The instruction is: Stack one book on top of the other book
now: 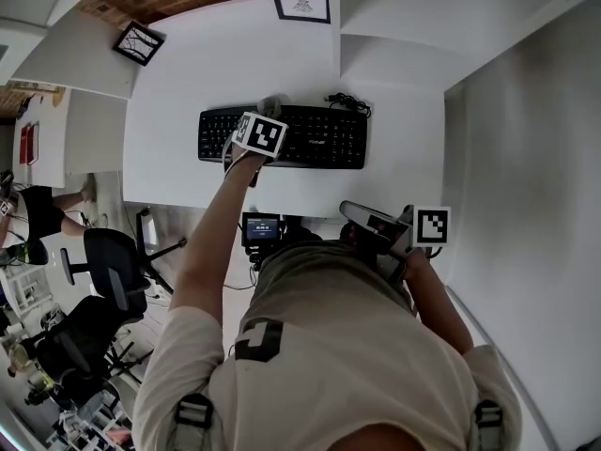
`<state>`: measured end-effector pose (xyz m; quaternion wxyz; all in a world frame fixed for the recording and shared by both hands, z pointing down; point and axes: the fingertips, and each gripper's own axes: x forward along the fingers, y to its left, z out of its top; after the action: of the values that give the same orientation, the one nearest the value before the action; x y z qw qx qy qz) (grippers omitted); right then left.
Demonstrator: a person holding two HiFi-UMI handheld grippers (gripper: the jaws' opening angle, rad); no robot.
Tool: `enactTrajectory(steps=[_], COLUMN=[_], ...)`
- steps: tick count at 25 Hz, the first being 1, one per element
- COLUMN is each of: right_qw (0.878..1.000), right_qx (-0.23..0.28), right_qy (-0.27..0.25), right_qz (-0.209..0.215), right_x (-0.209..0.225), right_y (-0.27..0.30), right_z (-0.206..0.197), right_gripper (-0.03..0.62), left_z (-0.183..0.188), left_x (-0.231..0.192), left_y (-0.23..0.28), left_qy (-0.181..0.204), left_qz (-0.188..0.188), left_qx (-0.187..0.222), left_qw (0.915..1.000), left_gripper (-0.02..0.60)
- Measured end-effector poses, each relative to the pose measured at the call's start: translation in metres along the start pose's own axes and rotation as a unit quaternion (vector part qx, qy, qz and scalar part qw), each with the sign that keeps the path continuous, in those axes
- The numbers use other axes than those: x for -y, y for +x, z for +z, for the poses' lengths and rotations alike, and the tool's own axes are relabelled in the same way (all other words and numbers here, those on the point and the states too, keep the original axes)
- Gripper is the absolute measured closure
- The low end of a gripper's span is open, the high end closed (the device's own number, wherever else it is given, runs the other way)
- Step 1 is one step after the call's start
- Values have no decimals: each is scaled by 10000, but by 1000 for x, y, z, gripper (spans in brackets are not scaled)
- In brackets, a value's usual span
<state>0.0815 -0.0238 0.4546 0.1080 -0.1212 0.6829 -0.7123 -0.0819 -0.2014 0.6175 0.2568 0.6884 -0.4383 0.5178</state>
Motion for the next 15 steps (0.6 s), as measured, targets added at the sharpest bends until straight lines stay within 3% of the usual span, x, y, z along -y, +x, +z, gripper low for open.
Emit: enactTrajectory(steps=[8, 15], right_qw=[9999, 9998], right_qx=[126, 163], right_qy=[79, 43], right_qz=[60, 88], right_x=[2, 2], right_y=[-7, -11], right_z=[-2, -3], right_gripper=[588, 588], left_z=[7, 21], left_x=[17, 45], left_y=[2, 2], left_qy=[176, 150], left_qz=[74, -335], left_qx=[-18, 50], left_qw=[9998, 9993], left_gripper=[548, 548])
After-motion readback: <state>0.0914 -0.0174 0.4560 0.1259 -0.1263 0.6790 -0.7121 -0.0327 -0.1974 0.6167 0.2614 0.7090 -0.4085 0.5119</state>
